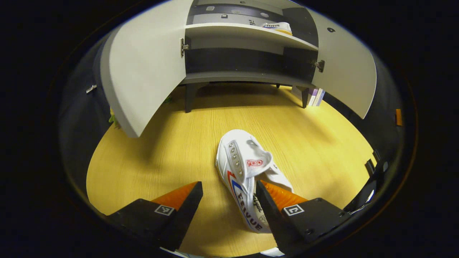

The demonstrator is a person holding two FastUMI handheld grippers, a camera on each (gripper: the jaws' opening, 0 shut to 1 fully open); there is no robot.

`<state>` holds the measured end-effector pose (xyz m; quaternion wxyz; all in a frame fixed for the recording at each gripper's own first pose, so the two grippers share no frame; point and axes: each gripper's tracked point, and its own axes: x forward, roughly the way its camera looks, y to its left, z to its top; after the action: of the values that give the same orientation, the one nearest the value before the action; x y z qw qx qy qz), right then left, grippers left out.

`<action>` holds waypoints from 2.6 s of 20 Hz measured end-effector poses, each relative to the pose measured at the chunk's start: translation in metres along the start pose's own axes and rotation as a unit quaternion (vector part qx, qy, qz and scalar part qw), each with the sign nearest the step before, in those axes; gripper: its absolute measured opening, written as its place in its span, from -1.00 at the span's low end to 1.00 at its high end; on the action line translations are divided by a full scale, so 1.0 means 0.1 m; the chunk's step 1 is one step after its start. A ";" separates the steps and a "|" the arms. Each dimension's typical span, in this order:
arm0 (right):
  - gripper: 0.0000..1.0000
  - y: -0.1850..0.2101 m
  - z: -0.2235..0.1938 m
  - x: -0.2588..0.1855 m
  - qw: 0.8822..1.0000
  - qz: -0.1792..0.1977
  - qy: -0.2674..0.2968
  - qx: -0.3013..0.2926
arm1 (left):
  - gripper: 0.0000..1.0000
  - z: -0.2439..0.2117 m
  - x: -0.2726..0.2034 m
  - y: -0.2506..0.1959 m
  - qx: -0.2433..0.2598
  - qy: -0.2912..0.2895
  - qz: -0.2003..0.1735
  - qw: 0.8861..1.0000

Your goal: Grab one shoe with the right hand and put it into the shoe cabinet, grab the other shoe with the left hand and put it into the shoe cabinet; then close the right door with the right hand and the left door with the left hand.

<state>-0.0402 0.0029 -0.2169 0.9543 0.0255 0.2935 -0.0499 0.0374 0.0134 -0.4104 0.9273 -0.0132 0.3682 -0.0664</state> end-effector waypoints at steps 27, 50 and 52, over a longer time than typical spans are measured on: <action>0.95 -0.27 0.16 0.12 0.996 0.052 -0.035 -0.056 | -0.89 1.01 -0.39 -0.14 -0.041 -0.030 0.051 0.997; 0.94 -1.22 0.38 -0.06 0.995 0.035 -0.093 0.010 | -0.91 5.14 -0.34 0.06 -0.027 -0.151 0.104 0.983; 0.94 -1.37 0.41 -0.09 0.995 0.015 -0.098 0.023 | -0.90 5.35 -0.08 0.06 -0.036 -0.133 0.095 0.986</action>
<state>-0.0396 -0.1361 -0.1808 0.9783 0.0466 0.1967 -0.0450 0.3984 0.0069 -0.0155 0.9691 -0.0206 0.2429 0.0373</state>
